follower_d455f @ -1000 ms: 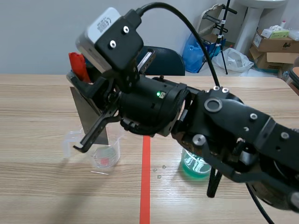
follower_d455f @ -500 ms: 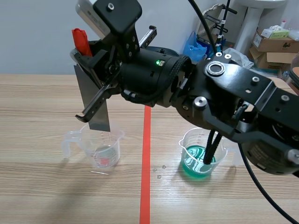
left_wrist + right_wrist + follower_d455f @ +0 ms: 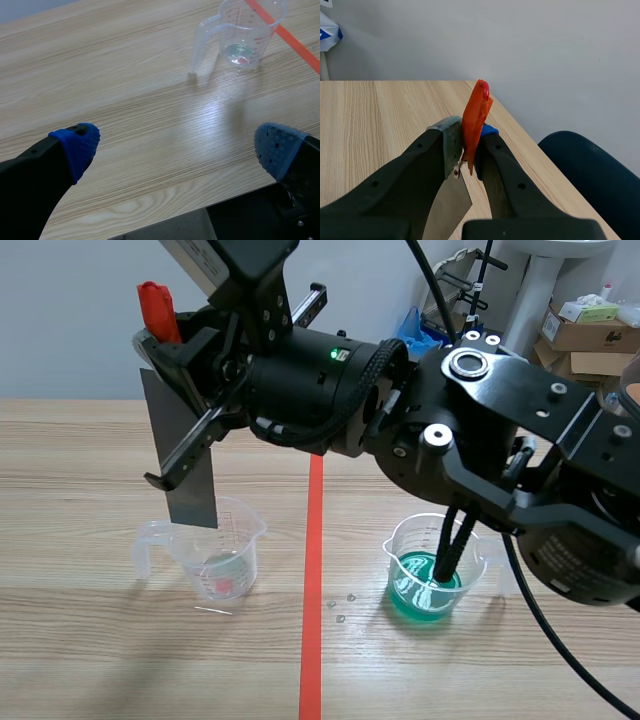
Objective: Do the redox reaction experiment
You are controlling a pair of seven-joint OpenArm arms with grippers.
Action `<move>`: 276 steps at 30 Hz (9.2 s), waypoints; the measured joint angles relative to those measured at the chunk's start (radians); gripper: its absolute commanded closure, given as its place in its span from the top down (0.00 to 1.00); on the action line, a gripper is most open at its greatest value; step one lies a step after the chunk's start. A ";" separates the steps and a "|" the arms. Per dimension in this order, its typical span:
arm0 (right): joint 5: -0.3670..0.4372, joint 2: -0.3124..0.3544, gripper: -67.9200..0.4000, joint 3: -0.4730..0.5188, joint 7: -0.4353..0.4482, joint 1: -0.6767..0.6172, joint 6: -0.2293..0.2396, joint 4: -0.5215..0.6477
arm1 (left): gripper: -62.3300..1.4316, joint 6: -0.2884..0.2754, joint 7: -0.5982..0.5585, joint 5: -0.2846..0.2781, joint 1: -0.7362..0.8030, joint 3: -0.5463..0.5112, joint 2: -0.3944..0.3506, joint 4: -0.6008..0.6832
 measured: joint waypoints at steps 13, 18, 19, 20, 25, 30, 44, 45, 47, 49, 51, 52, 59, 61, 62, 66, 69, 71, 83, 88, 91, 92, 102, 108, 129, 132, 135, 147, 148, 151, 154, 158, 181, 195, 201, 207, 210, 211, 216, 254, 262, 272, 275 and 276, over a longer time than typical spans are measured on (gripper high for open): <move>0.000 0.000 0.03 0.000 0.000 0.000 0.000 0.000 | 1.00 0.000 0.000 0.000 0.000 0.000 0.000 0.000; 0.000 0.000 0.03 0.000 0.000 0.000 0.000 0.000 | 1.00 0.000 0.000 0.000 0.000 0.000 0.000 0.000; 0.000 0.000 0.03 0.000 0.001 0.000 0.000 0.000 | 1.00 0.000 0.000 0.000 0.000 0.000 0.000 0.000; 0.000 0.000 0.03 0.000 0.001 0.000 0.000 0.000 | 1.00 0.000 0.000 0.000 0.000 0.000 0.000 0.000; 0.000 0.000 0.03 0.000 0.001 0.000 0.000 0.000 | 1.00 0.000 0.000 0.000 0.000 0.000 0.000 0.000; 0.000 0.000 0.03 0.000 0.001 0.000 0.000 0.000 | 1.00 0.000 0.000 0.000 0.000 0.000 0.000 0.000; 0.000 0.000 0.03 0.000 0.001 0.000 0.000 0.000 | 1.00 0.000 0.000 0.000 0.000 0.000 0.000 0.000; 0.000 0.000 0.03 0.000 0.001 0.000 0.000 0.000 | 1.00 0.000 0.000 0.000 0.000 0.000 0.000 0.000; 0.000 0.000 0.03 0.000 0.001 0.000 0.000 0.000 | 1.00 0.000 0.000 0.000 0.000 0.000 0.000 0.000; 0.000 0.000 0.03 0.000 0.001 0.000 0.000 0.000 | 1.00 0.000 0.000 0.000 0.000 0.000 0.000 0.000; 0.000 0.000 0.03 0.000 0.001 0.000 0.000 0.000 | 1.00 0.000 0.000 0.000 0.000 0.000 0.000 0.000; 0.000 0.000 0.03 0.000 0.001 0.000 0.000 0.000 | 1.00 0.000 0.000 0.000 0.000 0.000 0.000 0.000; 0.000 0.000 0.03 0.000 0.001 0.000 0.000 0.000 | 1.00 0.000 0.000 0.000 0.000 0.000 0.000 0.000; 0.000 0.000 0.03 0.000 0.001 0.000 0.000 0.000 | 1.00 0.000 0.000 0.000 0.000 0.000 0.000 0.000; 0.000 0.000 0.03 0.000 0.001 0.000 0.000 0.000 | 1.00 0.000 0.000 0.000 0.000 0.000 0.000 0.000; 0.000 0.000 0.03 0.000 0.001 0.000 0.000 0.000 | 1.00 0.000 0.000 0.000 0.000 0.000 0.000 0.000; 0.000 0.000 0.03 0.000 0.001 0.000 0.000 0.000 | 1.00 0.000 0.000 0.000 0.000 0.000 0.000 0.000; 0.000 0.000 0.03 0.000 0.001 0.000 0.000 0.000 | 1.00 0.000 0.000 0.000 0.000 0.000 0.000 0.000; 0.000 0.000 0.03 0.000 0.001 0.000 0.000 0.000 | 1.00 0.000 0.000 0.000 0.000 0.000 0.000 0.000; 0.000 0.000 0.03 0.000 0.001 0.000 0.000 0.000 | 1.00 0.000 0.000 0.000 0.000 0.000 0.000 0.000; 0.000 0.000 0.03 0.000 0.001 0.000 0.000 0.000 | 1.00 0.000 0.000 0.000 0.000 0.000 0.000 0.000; 0.000 0.000 0.03 0.000 0.001 0.000 0.000 0.000 | 1.00 0.000 0.000 0.000 0.000 0.000 0.000 0.000; 0.000 0.000 0.03 0.000 0.001 0.000 0.000 0.000 | 1.00 0.000 0.000 0.000 0.000 0.000 0.000 0.000; 0.000 0.000 0.03 0.000 0.001 0.000 0.000 0.000 | 1.00 0.000 0.000 0.000 0.000 0.000 0.000 0.000; 0.079 0.182 0.03 0.058 0.026 -0.014 -0.002 0.139 | 1.00 0.000 0.000 0.000 0.000 0.000 0.000 0.000; 0.079 0.242 0.03 0.094 0.055 -0.048 -0.002 0.178 | 1.00 0.000 0.000 0.000 0.000 0.000 0.000 0.000; 0.086 0.307 0.03 0.137 0.090 -0.099 -0.002 0.207 | 1.00 0.000 0.000 0.000 0.000 0.000 0.000 0.000; 0.193 0.533 0.03 0.370 0.179 -0.325 -0.001 0.271 | 1.00 0.000 0.000 0.000 0.000 0.000 0.000 0.000; 0.198 0.547 0.03 0.390 0.188 -0.347 -0.002 0.271 | 1.00 0.000 0.000 0.000 0.000 0.000 0.000 0.000; 0.225 0.592 0.03 0.449 0.232 -0.414 -0.002 0.271 | 1.00 0.000 0.000 0.000 0.000 0.000 0.000 0.000; 0.250 0.635 0.03 0.501 0.273 -0.475 -0.002 0.271 | 1.00 0.000 0.000 0.000 0.000 0.000 0.000 0.000; 0.257 0.673 0.03 0.546 0.293 -0.541 -0.003 0.271 | 1.00 0.000 0.000 0.000 0.000 0.000 0.000 0.000; 0.253 0.678 0.03 0.756 0.317 -0.768 -0.008 0.270 | 1.00 0.000 0.000 0.000 0.000 0.000 0.000 0.000; 0.253 0.679 0.03 0.757 0.317 -0.774 -0.008 0.270 | 1.00 -0.008 0.000 0.000 0.000 0.000 0.000 0.000; 0.253 0.679 0.03 0.757 0.317 -0.774 -0.008 0.270 | 1.00 -0.008 0.000 0.000 0.000 0.000 0.000 0.000; 0.253 0.679 0.03 0.757 0.317 -0.774 -0.008 0.270 | 1.00 -0.008 0.000 0.000 0.000 0.000 0.000 0.000; 0.253 0.679 0.03 0.757 0.317 -0.774 -0.008 0.270 | 1.00 -0.008 0.000 0.000 0.000 0.000 0.000 0.000; 0.253 0.679 0.03 0.757 0.317 -0.774 -0.008 0.270 | 1.00 -0.008 0.000 0.000 0.000 0.000 0.000 0.000; 0.253 0.679 0.03 0.757 0.317 -0.774 -0.008 0.270 | 1.00 -0.008 0.000 0.000 0.000 0.000 0.000 0.000; 0.253 0.679 0.03 0.757 0.317 -0.774 -0.008 0.270 | 1.00 -0.008 0.000 0.000 0.000 0.000 0.000 0.000; 0.253 0.679 0.03 0.757 0.317 -0.774 -0.008 0.270 | 1.00 -0.008 0.000 0.000 0.000 0.000 0.000 0.000; 0.253 0.679 0.03 0.757 0.317 -0.774 -0.008 0.270 | 1.00 -0.008 0.000 0.000 0.000 0.000 0.000 0.000; 0.253 0.679 0.03 0.757 0.317 -0.774 -0.008 0.270 | 1.00 -0.008 0.000 0.000 0.000 0.000 0.000 0.000; 0.253 0.679 0.03 0.757 0.317 -0.774 -0.008 0.270 | 1.00 -0.008 0.000 0.000 0.000 0.000 0.000 0.000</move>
